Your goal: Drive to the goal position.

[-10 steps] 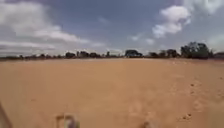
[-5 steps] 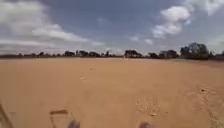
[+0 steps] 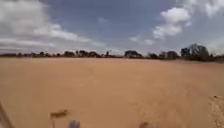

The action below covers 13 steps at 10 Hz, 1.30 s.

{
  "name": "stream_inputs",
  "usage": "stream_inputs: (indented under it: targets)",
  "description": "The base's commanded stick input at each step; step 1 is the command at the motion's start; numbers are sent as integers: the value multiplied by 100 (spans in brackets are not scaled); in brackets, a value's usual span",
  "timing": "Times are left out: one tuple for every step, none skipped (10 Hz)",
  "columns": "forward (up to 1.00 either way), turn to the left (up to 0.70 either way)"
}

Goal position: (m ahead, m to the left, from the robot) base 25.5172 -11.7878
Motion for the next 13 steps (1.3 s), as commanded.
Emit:
stream_inputs:
  targets:
    - [70, 0]
    - [70, 0]
    - [70, 0]
    - [70, 0]
    - [70, 0]
    - [70, 0]
    - [70, 0]
    - [70, 0]
    - [70, 0]
    - [70, 0]
    - [70, 0]
    - [70, 0]
    - [70, 0]
